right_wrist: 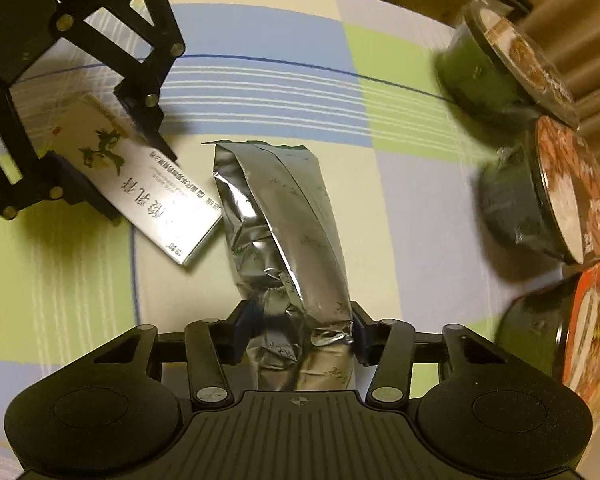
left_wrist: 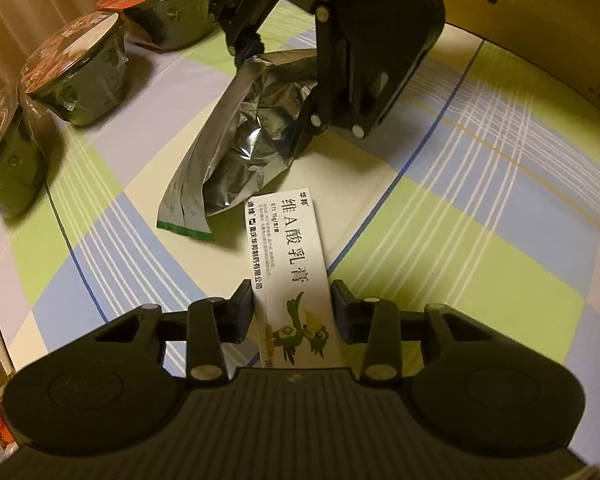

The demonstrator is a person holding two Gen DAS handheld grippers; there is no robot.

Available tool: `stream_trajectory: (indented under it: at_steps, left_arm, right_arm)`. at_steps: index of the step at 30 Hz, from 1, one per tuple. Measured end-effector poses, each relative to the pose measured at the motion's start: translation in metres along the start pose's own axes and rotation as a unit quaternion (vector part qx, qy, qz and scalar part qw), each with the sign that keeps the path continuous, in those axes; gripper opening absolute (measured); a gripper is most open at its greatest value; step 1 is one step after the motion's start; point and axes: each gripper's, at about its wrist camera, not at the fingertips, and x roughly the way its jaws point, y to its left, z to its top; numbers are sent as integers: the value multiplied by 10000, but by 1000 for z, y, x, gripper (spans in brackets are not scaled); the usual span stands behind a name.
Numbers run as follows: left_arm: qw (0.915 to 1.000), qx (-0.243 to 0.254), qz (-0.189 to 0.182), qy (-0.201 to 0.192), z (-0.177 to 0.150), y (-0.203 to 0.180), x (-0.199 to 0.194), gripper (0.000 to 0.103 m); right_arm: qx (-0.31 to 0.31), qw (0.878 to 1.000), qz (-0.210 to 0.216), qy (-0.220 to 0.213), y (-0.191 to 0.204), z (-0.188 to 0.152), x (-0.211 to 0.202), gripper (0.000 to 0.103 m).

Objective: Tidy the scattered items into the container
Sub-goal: 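Grasp the white ointment box with the left gripper while the right grasps the silver foil pouch, then lift the ointment box with the left gripper while the right lifts the foil pouch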

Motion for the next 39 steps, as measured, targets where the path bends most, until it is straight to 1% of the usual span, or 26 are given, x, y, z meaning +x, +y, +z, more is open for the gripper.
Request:
stream_trajectory:
  at_steps: [3, 8, 11, 14, 16, 18, 20, 22, 25, 28, 30, 33, 34, 35, 36, 37, 39]
  left_arm:
    - [10000, 57, -39, 45, -1, -9, -3, 34]
    - [9997, 181, -122, 126, -5, -35, -11, 34]
    - [9995, 151, -205, 187, -8, -57, -17, 34]
    - [9992, 146, -292, 208, -11, -89, -25, 34]
    - [9991, 102, -362, 214, -13, -112, -32, 34]
    - [9988, 15, -438, 205, -15, -134, -38, 34]
    - [9985, -129, -495, 189, -16, -154, -44, 34]
    - [9980, -304, -531, 178, -17, -172, -49, 34]
    - [9965, -628, -527, 182, -17, -191, -56, 33]
    - [9938, -1014, -421, 184, -19, -204, -61, 33]
    - [9917, -1245, -265, 199, -20, -211, -64, 33]
    - [9866, -1618, -122, 191, -24, -218, -68, 33]
    - [9845, -1744, -84, 174, -25, -220, -69, 33]
    - [9824, -1863, -50, 150, -26, -222, -70, 35]
    - [9803, -1971, -16, 128, -27, -222, -71, 45]
    - [9786, -2057, 21, 94, -30, -223, -74, 48]
    - [9759, -2182, 1, 24, -32, -225, -77, 48]
  right_arm:
    - [-52, 9999, 89, 93, 9, -7, -4, 50]
    - [43, 9995, 215, 208, 32, -27, -19, 47]
    - [330, 9987, 271, 261, 55, -46, -32, 46]
    - [627, 9971, 273, 325, 84, -65, -47, 46]
    - [999, 9940, 252, 372, 106, -80, -58, 46]
    - [1533, 9872, 300, 330, 125, -96, -70, 45]
    - [2068, 9772, 379, 294, 146, -113, -81, 45]
    - [2369, 9704, 368, 282, 170, -127, -90, 45]
    - [2945, 9545, 393, 254, 202, -147, -102, 45]
    - [3457, 9374, 416, 116, 224, -164, -114, 45]
    - [3761, 9256, 415, -6, 233, -169, -120, 45]
    - [4013, 9155, 255, -164, 244, -173, -128, 45]
    - [4056, 9136, 221, -213, 245, -175, -130, 60]
    - [4072, 9128, 161, -259, 245, -176, -133, 87]
    - [4048, 9137, 100, -345, 243, -176, -135, 93]
    - [4005, 9152, 60, -444, 243, -177, -138, 94]
    - [4002, 9151, 80, -493, 244, -181, -139, 94]
